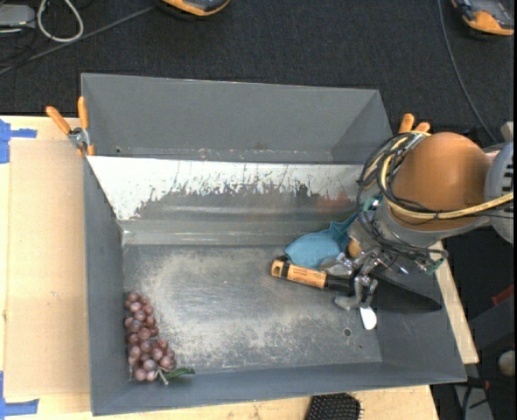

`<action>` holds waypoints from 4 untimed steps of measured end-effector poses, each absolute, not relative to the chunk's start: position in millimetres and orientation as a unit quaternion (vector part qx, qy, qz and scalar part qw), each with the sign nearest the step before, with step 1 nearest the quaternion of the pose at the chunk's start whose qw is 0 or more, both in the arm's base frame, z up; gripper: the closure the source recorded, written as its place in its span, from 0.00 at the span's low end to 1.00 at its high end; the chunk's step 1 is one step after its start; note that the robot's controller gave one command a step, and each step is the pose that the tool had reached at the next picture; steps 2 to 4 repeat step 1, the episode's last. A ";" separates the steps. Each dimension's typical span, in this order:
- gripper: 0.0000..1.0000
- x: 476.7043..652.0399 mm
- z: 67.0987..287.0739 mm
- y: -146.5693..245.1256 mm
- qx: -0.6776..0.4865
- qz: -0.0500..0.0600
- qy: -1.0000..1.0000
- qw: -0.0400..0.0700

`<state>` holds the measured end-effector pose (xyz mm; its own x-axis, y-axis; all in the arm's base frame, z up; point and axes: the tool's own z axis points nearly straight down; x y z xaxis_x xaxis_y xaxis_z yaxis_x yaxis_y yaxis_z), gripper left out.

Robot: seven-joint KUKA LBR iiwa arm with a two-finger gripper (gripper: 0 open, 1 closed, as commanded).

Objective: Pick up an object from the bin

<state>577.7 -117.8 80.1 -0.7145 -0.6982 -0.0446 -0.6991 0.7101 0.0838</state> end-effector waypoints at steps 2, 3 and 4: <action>1.00 579.1 80.8 -119.3 -0.370 0.045 0.928 0.007; 1.00 579.1 80.8 -119.3 -0.370 0.045 0.928 0.007; 1.00 579.1 80.8 -119.3 -0.370 0.045 0.928 0.007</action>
Offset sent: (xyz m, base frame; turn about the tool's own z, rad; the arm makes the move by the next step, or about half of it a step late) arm 0.0080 0.0038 -0.0100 0.0324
